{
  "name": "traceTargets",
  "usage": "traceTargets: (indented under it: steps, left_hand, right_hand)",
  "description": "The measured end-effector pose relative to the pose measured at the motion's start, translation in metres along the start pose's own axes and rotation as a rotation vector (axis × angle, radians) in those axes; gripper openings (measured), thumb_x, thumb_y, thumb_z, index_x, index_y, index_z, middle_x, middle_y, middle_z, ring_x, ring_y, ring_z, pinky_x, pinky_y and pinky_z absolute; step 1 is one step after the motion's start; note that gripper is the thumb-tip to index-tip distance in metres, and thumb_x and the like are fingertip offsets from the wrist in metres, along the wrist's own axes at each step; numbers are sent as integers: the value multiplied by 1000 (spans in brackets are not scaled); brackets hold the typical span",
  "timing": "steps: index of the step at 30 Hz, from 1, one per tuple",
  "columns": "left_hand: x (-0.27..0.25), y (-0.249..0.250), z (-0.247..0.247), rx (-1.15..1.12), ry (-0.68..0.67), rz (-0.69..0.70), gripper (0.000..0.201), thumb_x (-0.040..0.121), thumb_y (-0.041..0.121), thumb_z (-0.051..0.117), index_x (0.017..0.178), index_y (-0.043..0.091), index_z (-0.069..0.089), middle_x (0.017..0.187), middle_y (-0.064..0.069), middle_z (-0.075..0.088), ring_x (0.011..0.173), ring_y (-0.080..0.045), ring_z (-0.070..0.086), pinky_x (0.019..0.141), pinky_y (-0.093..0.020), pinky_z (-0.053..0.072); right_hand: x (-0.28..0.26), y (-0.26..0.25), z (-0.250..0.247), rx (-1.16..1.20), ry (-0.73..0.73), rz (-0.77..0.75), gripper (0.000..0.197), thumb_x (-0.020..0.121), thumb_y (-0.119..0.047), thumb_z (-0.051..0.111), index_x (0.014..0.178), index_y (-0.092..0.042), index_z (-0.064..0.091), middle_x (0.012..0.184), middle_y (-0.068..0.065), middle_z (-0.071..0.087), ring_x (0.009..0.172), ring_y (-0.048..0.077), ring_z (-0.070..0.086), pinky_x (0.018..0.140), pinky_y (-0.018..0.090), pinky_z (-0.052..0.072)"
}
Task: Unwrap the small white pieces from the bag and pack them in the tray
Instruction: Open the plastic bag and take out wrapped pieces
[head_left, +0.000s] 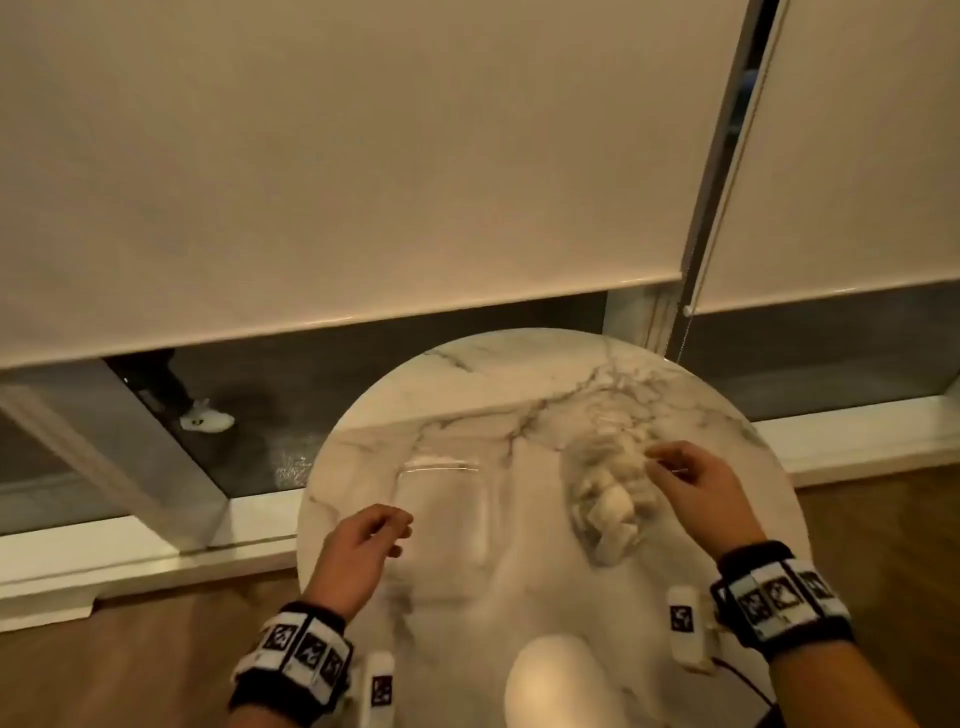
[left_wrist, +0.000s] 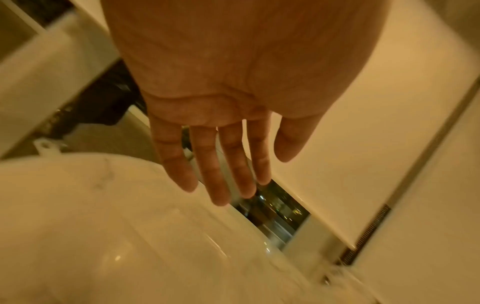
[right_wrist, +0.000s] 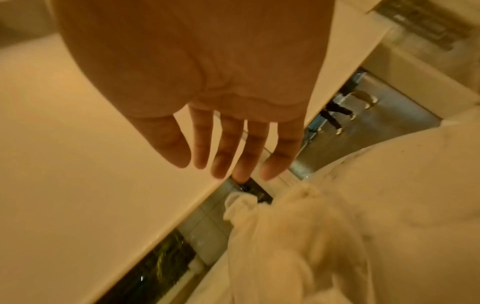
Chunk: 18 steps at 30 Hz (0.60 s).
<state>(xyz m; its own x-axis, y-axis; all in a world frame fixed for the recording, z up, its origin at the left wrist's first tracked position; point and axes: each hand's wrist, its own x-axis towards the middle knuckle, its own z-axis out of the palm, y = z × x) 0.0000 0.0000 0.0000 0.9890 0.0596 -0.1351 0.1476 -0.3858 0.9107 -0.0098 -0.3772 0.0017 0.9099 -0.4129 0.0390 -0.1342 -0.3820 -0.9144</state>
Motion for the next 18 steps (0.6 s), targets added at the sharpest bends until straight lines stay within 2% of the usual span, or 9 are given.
traceTargets:
  steps: [2, 4, 7, 10, 13, 15, 17, 18]
  left_hand:
    - [5, 6, 28, 29, -121, -2, 15, 97, 24, 62, 90, 19, 75, 89, 1, 76, 77, -14, 70, 60, -13, 47]
    - [8, 12, 59, 72, -243, 12, 15, 96, 27, 63, 89, 22, 74, 90, 3, 75, 79, -16, 70, 63, -17, 47]
    - [14, 24, 88, 104, -331, 8, 15, 95, 30, 63, 91, 21, 74, 90, 4, 74, 80, -15, 69, 68, -22, 52]
    - [24, 31, 103, 209, -412, 28, 16, 95, 33, 61, 96, 23, 73, 94, 6, 73, 87, -13, 69, 83, -29, 57]
    - [35, 38, 106, 269, -434, 47, 17, 92, 36, 59, 96, 26, 73, 96, 6, 73, 93, -13, 68, 92, -39, 56]
    - [40, 43, 105, 309, -424, 59, 17, 92, 36, 59, 95, 27, 73, 96, 7, 72, 91, -14, 68, 91, -39, 56]
    - [44, 41, 103, 302, -399, 65, 15, 91, 38, 60, 93, 29, 72, 95, 7, 73, 90, -13, 68, 90, -38, 56]
    - [45, 40, 102, 286, -384, 61, 15, 91, 38, 60, 92, 29, 72, 94, 8, 73, 90, -13, 68, 90, -38, 56]
  right_hand:
    - [5, 6, 19, -190, 105, -8, 28, 82, -18, 75, 107, -25, 68, 114, 8, 63, 105, 29, 58, 94, 39, 48]
    - [12, 12, 36, -318, 170, 84, 55, 77, -23, 76, 128, -28, 58, 134, 12, 47, 124, 36, 41, 105, 44, 40]
    - [34, 22, 49, -298, 89, 237, 78, 78, -30, 74, 147, -30, 38, 152, 11, 32, 136, 37, 29, 111, 49, 36]
    - [57, 32, 61, -423, -72, 199, 85, 77, -48, 64, 152, -34, 27, 158, 6, 32, 143, 33, 29, 114, 50, 33]
    - [76, 34, 72, -630, -127, 189, 82, 80, -63, 54, 152, -41, 22, 159, -4, 33, 144, 27, 31, 108, 57, 28]
    - [84, 25, 78, -714, -121, 193, 67, 83, -65, 50, 145, -41, 37, 149, -2, 46, 140, 28, 36, 103, 58, 25]
    - [88, 18, 87, -753, -130, 175, 41, 88, -57, 50, 123, -37, 58, 127, 3, 64, 130, 29, 45, 100, 54, 26]
    - [87, 15, 91, -761, -147, 151, 33, 90, -53, 50, 114, -35, 64, 114, 2, 69, 123, 29, 50, 98, 51, 27]
